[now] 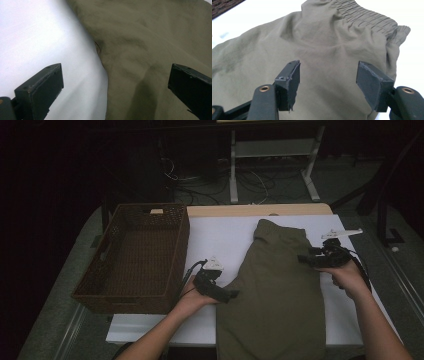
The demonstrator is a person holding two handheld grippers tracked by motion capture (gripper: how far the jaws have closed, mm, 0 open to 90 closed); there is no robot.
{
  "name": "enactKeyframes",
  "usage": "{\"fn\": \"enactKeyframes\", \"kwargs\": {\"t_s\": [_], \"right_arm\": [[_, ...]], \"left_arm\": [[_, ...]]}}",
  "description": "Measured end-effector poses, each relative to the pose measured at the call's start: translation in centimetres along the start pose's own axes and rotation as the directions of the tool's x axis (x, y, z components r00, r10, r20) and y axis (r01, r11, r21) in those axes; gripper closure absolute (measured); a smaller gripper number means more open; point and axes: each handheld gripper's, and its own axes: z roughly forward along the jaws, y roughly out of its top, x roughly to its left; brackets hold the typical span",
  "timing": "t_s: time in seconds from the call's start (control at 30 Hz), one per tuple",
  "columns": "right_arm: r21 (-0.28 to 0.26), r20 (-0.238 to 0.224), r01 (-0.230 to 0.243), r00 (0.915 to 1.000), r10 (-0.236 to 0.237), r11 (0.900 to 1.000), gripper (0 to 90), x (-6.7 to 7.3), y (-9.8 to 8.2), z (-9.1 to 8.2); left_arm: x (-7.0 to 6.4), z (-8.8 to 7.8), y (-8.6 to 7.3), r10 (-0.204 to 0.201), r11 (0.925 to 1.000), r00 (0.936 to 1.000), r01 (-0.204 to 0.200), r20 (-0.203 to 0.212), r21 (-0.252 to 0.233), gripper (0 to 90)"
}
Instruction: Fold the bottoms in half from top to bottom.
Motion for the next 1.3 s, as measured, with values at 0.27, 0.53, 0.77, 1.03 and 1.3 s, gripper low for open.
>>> {"fn": "enactKeyframes", "kwargs": {"t_s": [0.27,0.53,0.77,1.03,1.3], "right_arm": [[-0.006,0.018,-0.009,0.9998,0.01,1.0,35.3,-0.8,0.8,0.7],[-0.012,0.054,-0.026,0.9982,0.027,1.0,36.6,-1.7,1.6,1.5],[-0.023,0.094,-0.044,0.9945,0.046,0.999,41.8,-2.8,2.2,1.9],[-0.042,0.129,-0.097,0.9863,0.102,0.994,53.0,-4.5,3.3,2.5],[-0.007,0.135,-0.145,0.9802,0.144,0.989,58.6,-5.9,3.4,3.9]], "left_arm": [[0.0,0.0,0.0,-0.006,1.0,1.0,0.006,0.001,-0.007,0.0],[0.0,0.0,0.0,-0.004,1.0,1.0,0.004,0.004,-0.002,0.0],[-0.1,0.1,0.0,-0.004,1.0,1.0,0.004,0.004,0.001,0.0],[-0.2,0.1,-0.1,-0.003,1.0,1.0,0.003,0.006,0.004,0.0],[-0.4,0.2,-0.1,0.002,1.0,1.0,-0.002,0.007,0.005,0.0]]}}
